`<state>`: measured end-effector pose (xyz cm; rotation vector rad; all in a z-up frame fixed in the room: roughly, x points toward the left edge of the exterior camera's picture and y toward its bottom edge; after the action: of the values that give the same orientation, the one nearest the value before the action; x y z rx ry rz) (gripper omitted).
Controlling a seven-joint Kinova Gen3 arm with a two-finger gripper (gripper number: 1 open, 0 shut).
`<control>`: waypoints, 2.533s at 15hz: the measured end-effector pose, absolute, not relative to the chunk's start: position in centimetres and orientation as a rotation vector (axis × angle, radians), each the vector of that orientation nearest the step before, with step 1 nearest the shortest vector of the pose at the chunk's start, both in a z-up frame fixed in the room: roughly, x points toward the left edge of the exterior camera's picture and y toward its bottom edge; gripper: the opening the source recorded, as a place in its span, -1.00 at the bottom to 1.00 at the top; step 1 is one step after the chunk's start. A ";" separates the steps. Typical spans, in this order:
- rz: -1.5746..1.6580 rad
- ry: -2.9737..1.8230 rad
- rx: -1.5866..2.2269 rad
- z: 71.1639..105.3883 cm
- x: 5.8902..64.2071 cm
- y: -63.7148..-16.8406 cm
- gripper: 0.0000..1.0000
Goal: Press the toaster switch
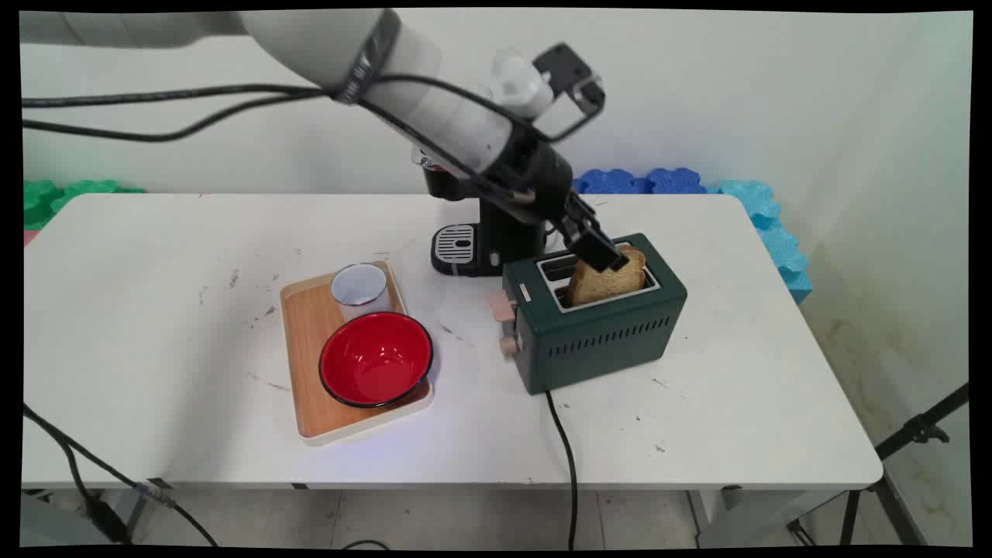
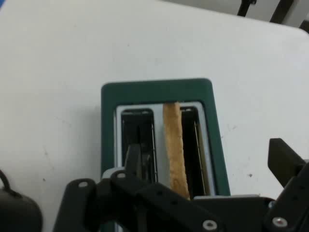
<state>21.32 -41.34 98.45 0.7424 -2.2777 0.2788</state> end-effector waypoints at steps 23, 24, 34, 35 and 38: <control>0.199 -2.135 0.760 97.9 36.7 -37.1 -1.00; 0.197 -2.131 0.762 97.3 36.8 -37.1 -1.00; 0.191 -2.126 0.745 92.9 37.1 -36.3 -1.00; 0.192 -2.129 0.742 92.4 37.1 -36.2 -1.00; 0.193 -2.144 0.734 91.2 37.2 -36.0 -1.00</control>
<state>37.16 -35.98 91.23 0.7339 -2.1436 0.1925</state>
